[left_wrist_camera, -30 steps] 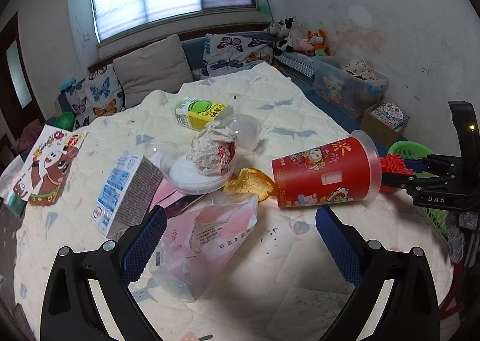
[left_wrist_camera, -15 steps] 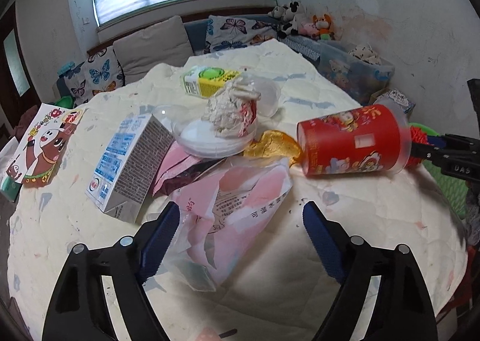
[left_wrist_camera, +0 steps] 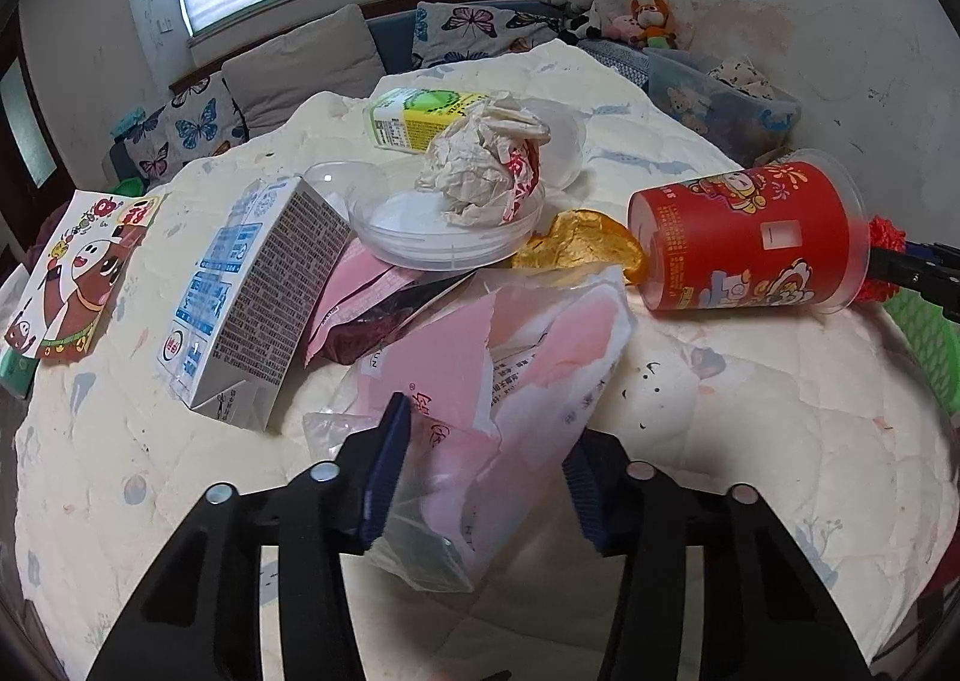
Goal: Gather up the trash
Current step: 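Carry the red mesh bag into the green basket while the left gripper grasps the clear plastic bag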
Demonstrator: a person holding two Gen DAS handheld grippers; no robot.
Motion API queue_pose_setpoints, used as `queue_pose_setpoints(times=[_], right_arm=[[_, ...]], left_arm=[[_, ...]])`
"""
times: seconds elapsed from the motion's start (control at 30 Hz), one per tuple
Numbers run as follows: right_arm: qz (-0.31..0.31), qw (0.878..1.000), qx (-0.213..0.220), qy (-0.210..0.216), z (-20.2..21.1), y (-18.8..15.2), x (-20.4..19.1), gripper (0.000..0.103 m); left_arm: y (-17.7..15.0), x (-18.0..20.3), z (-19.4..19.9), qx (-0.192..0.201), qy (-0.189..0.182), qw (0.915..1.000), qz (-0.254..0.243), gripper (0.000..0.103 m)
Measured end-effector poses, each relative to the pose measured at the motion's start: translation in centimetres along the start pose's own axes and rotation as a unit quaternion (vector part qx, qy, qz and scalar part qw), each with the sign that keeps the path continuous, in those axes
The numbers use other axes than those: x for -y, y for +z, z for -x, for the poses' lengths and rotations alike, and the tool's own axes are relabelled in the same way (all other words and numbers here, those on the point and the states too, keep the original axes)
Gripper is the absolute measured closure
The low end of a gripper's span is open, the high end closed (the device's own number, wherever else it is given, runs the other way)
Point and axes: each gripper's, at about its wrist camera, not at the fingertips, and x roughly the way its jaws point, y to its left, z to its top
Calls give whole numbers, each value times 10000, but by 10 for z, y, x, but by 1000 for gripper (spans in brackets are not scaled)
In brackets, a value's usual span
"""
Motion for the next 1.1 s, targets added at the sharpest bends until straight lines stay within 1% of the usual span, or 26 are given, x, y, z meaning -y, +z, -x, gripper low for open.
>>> queue_pose_setpoints(times=[0.03, 0.07, 0.1, 0.17, 0.23, 0.37, 0.5, 0.77, 0.97, 1.1], right_arm=[[-18, 10000, 13, -3, 2, -1, 0, 56], [-41, 10000, 23, -1, 4, -2, 0, 56], [-56, 10000, 33, 0, 7, -3, 0, 56], [-80, 9999, 62, -12, 11, -4, 0, 56], [-135, 9999, 102, -9, 17, -6, 0, 56], [-191, 9996, 187, -9, 30, -10, -1, 56], [-262, 9992, 310, -15, 44, -16, -2, 56], [-414, 9979, 478, -152, 70, -31, 8, 56], [-731, 9951, 497, -440, 86, -45, 41, 56], [-876, 9927, 480, -673, 95, -53, 65, 56]], left_arm=[[0, 0, 1, 11, -4, 10000, -1, 64], [-1, 1, 3, 20, -6, 10000, 3, 73], [-1, 1, 4, 5, -29, 10000, 14, 74], [-2, 2, 8, 20, -54, 10000, 14, 79], [-3, 4, 12, 25, -15, 10000, 10, 80], [-7, 4, 25, 86, -60, 9999, 42, 83], [-11, 5, 42, 172, -167, 9997, 96, 83], [-13, 22, 80, 447, -522, 9976, 12, 83], [0, 50, 95, 632, -790, 9946, -219, 83], [12, 77, 98, 708, -987, 9918, -398, 83]])
